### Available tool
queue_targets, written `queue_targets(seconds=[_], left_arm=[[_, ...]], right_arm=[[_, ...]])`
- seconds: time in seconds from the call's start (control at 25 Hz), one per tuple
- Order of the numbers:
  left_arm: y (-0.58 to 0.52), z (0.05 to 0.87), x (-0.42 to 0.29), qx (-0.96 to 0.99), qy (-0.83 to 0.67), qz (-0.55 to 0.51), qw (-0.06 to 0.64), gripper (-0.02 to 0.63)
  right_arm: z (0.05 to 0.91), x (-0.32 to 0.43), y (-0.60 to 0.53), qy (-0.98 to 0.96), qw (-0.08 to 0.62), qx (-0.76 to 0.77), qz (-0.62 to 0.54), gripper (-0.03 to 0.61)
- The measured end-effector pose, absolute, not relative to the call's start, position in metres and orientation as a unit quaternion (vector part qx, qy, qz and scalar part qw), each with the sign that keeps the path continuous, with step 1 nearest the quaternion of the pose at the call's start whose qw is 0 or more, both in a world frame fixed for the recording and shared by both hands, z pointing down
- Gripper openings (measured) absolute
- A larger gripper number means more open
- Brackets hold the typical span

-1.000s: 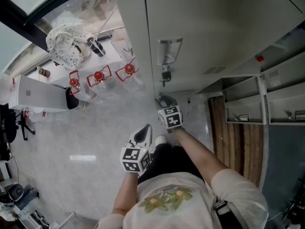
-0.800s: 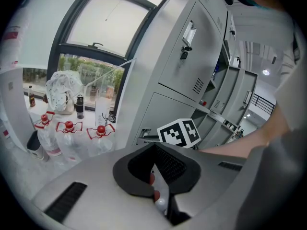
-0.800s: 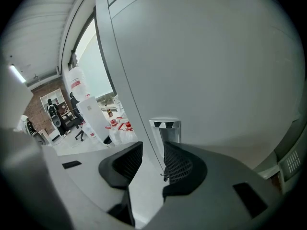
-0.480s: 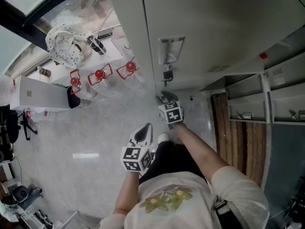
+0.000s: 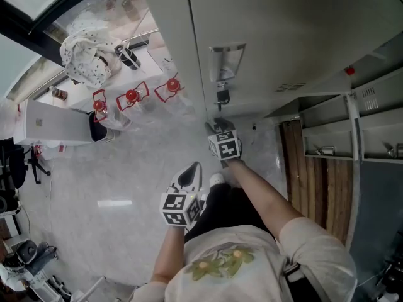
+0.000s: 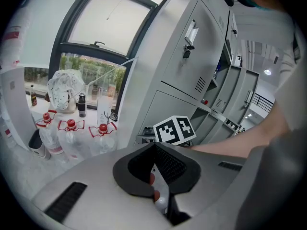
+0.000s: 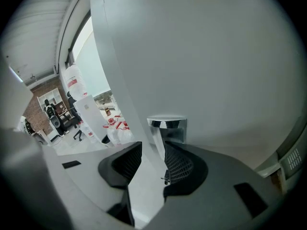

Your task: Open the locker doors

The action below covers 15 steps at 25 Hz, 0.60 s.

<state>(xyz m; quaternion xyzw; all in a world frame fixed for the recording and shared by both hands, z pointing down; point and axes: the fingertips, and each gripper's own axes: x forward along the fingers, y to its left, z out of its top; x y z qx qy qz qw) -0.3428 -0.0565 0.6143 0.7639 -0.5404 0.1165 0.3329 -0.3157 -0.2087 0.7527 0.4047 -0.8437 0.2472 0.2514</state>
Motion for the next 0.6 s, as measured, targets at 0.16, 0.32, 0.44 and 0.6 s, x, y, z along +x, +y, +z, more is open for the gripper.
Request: queue_targets(seconds=[0.16, 0.32, 0.44, 0.6], left_arm=[[-0.053, 0.615, -0.343, 0.765, -0.539, 0.117, 0.333, 0.029], [-0.051, 0.616, -0.343, 0.765, -0.538, 0.116, 0.334, 0.029], [-0.049, 0.615, -0.345, 0.765, -0.538, 0.117, 0.333, 0.029], [-0.046, 0.615, -0.346, 0.763, -0.54, 0.118, 0.334, 0.029]], right_arm=[[0.755, -0.314, -0.201, -0.836, 0.262, 0.418, 0.241, 0.14], [0.755, -0.312, -0.195, -0.821, 0.265, 0.442, 0.247, 0.14], [0.755, -0.309, -0.193, -0.807, 0.261, 0.463, 0.259, 0.14], [0.756, -0.304, -0.193, -0.795, 0.258, 0.479, 0.268, 0.138]])
